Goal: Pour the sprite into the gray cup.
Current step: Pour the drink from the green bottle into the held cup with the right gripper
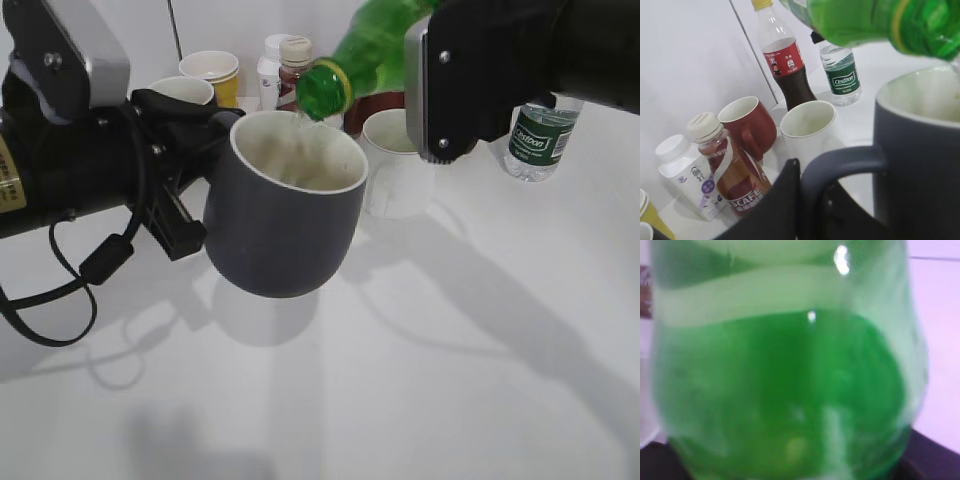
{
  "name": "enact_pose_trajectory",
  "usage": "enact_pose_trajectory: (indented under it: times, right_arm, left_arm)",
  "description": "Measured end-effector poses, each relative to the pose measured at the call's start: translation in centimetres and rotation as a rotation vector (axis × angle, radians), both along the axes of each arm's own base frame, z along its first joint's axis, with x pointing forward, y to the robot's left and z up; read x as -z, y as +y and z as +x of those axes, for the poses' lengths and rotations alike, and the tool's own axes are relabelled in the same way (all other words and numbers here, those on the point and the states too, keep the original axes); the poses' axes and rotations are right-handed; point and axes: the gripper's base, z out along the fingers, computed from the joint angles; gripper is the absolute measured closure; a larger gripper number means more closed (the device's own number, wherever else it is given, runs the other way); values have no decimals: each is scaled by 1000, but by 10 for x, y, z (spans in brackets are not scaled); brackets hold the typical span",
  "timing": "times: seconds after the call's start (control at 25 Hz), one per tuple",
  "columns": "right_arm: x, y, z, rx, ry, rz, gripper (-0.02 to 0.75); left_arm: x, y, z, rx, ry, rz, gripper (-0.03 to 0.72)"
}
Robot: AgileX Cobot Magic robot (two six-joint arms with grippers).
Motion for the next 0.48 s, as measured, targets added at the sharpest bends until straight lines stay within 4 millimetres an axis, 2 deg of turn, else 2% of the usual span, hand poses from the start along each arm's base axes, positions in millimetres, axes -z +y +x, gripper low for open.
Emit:
enact_pose_trajectory:
  times: [0.32, 0.48]
  right_arm:
    - [10, -3, -1, 62, 213, 108, 321]
    - [14, -4, -1, 118, 356, 243, 321]
  left_arm:
    - [0, 0, 0, -2, 2, 3, 644]
    - [1, 0, 0, -5, 5, 4, 644]
